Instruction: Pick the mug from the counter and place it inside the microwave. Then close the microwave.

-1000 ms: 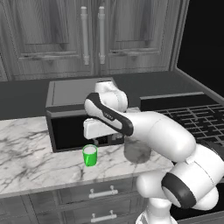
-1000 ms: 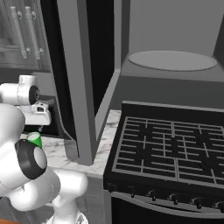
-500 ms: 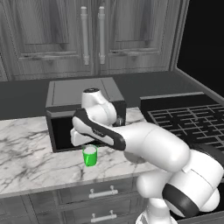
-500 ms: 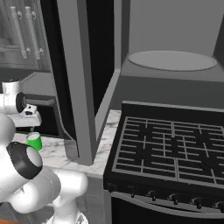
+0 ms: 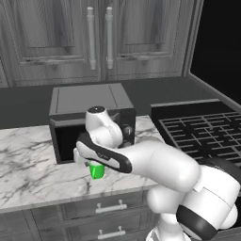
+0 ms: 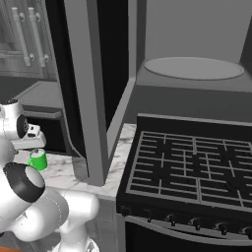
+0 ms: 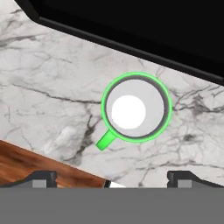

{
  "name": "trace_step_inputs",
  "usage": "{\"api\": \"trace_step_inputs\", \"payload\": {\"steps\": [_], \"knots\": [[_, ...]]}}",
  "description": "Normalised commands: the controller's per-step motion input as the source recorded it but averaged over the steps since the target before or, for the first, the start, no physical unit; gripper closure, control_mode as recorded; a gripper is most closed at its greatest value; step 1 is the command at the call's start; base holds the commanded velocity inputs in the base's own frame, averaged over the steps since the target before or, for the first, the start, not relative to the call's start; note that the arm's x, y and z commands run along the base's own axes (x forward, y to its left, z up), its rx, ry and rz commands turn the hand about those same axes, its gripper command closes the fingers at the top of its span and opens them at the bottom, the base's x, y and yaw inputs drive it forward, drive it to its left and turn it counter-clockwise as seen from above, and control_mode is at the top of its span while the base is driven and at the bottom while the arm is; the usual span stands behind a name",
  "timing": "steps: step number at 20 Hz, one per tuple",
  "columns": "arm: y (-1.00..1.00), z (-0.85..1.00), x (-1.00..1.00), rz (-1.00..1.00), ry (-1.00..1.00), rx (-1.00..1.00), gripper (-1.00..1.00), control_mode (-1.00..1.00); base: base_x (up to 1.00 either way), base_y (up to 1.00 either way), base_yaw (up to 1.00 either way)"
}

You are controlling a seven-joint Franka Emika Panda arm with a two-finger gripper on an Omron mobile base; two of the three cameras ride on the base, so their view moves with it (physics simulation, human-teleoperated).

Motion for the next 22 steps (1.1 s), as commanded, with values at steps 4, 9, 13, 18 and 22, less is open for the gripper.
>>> {"api": "trace_step_inputs", "payload": {"steps": [4,9,13,18,22], "knots": [[0.28,0.0,-0.14,0.0,-0.01,0.0,-1.0,-1.0,0.0,0.0,0.0],[0.16,-0.1,-0.01,-0.02,-0.07,0.0,-1.0,-1.0,0.0,0.0,0.0],[0.01,-0.05,0.0,-0.1,-0.07,0.04,-1.0,-1.0,0.0,0.0,0.0],[0.0,0.0,0.0,-0.13,-0.02,0.07,-1.0,-1.0,0.0,0.0,0.0],[-0.04,-0.02,0.0,-0.13,0.0,0.05,-1.0,-1.0,0.0,0.0,0.0]]}}
